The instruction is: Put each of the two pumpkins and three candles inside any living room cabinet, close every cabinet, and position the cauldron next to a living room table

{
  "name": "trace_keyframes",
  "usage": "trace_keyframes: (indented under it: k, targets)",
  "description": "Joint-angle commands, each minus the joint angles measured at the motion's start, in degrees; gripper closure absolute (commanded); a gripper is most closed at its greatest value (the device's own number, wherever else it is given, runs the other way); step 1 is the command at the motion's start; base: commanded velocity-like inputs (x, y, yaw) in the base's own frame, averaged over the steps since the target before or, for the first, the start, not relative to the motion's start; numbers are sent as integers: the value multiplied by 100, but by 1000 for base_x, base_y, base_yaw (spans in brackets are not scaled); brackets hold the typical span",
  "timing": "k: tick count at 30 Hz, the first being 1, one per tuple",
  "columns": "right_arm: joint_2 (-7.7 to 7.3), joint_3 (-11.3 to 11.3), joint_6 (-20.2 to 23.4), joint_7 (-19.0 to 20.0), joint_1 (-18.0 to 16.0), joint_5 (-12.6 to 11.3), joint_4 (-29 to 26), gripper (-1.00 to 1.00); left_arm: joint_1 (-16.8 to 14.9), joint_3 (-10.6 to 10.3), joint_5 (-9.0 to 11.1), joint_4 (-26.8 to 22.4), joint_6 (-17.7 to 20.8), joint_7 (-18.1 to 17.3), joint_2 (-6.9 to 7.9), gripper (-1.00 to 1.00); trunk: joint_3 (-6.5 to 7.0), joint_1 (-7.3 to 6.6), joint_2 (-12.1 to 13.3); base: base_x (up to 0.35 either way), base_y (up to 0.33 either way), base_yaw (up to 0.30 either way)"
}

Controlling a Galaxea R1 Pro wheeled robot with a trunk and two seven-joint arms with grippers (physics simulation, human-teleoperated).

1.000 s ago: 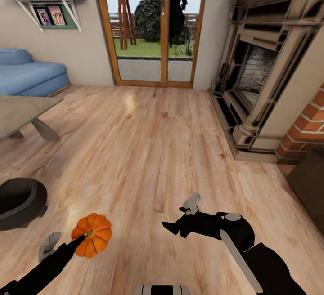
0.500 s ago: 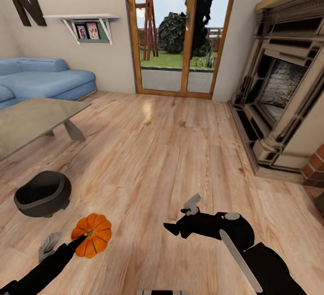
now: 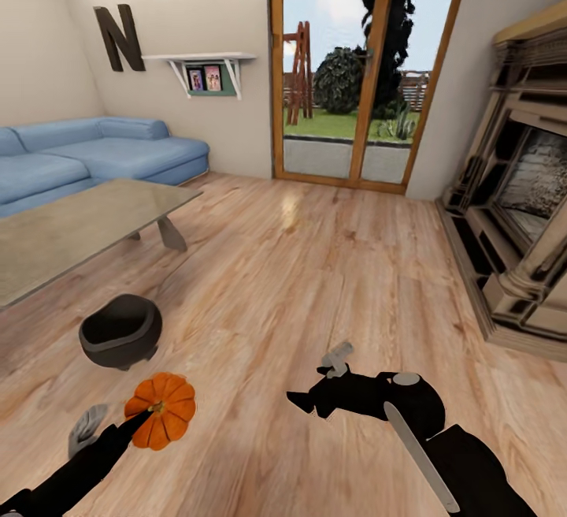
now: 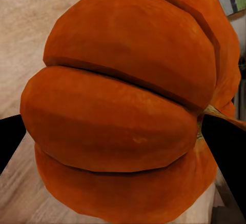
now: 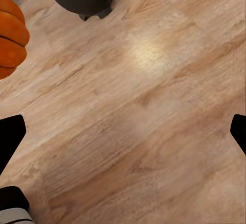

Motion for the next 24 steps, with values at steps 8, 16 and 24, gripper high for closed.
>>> trace_keyframes:
  k: [8, 16, 24]
  targets:
    - [0, 0, 1, 0, 0, 1, 0, -100, -1, -8, -15, 43, 7, 35, 5, 100, 157, -116, 203, 0, 0, 281]
    - [0, 0, 1, 0, 0, 1, 0, -100, -41, -284, -25, 52, -28, 25, 1, 100, 247, -226, 404, 0, 0, 281]
    - [0, 0, 10, 0, 0, -2, 0, -100, -18, -432, -131, 191, -622, 19, 39, 100, 247, -226, 404, -118, 155, 281]
